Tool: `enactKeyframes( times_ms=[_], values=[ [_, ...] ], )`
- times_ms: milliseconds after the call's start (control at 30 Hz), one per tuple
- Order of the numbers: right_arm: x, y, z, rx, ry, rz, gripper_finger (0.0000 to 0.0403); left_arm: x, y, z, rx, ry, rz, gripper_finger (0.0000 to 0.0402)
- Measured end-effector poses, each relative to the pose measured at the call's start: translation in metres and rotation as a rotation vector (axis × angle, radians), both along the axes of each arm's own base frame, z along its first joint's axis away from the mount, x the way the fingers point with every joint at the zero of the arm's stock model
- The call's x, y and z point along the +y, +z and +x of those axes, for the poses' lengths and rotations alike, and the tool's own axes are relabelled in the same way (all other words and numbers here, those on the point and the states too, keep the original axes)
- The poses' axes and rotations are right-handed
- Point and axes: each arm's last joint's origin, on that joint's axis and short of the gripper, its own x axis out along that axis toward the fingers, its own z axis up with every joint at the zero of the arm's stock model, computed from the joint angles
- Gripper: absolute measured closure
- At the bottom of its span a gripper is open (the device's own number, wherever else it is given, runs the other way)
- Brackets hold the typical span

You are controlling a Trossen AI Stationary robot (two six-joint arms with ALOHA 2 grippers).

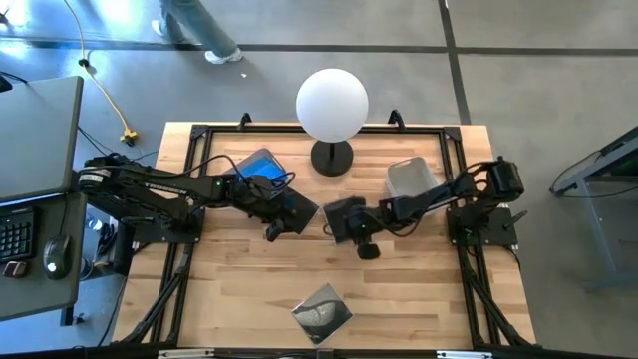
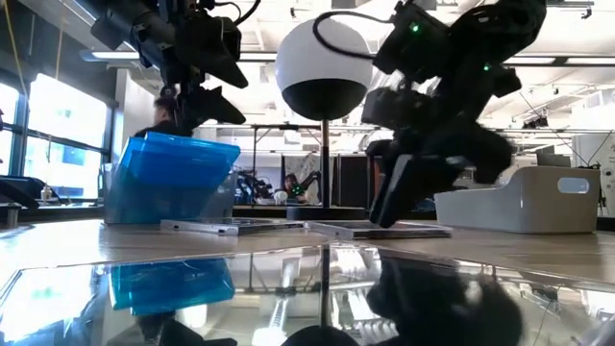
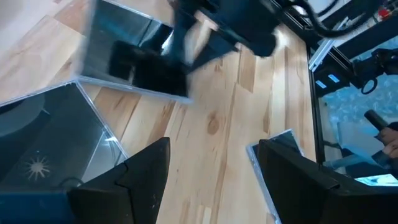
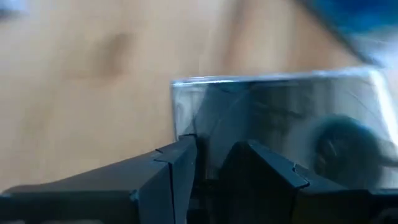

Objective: Pick & place jewel cases by type
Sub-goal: Put the top right black CD case into the gray bin

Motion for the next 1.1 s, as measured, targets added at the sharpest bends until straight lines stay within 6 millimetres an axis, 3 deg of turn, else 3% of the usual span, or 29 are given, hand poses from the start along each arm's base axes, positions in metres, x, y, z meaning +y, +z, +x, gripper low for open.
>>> enactKeyframes(
  times_ms=[233,533,667,900,1100],
  values=[
    [0.032,-0.001,-0.006,0.015,0.143,0.019,0.0270,0.000,0.001,0.000,-0.005,0.008,-0.006,0.0160],
    [0.072,0.001,-0.020,-0.044,0.111,-0.296,0.0270,0.005,-0.001,0.001,0.015,0.199,-0.023,0.0160],
    [0.087,0.003,-0.027,-0.066,0.109,-0.333,0.0270,0.004,-0.006,0.005,0.031,0.198,-0.068,0.0160],
    [0.098,0.003,-0.032,-0.091,0.053,-0.296,0.0269,0.000,-0.019,0.033,-0.045,0.087,-0.180,0.0160],
    [0.099,0.004,-0.032,-0.105,-0.006,-0.244,0.0269,-0.003,-0.024,0.065,0.063,0.089,-0.149,0.0160]
  ],
)
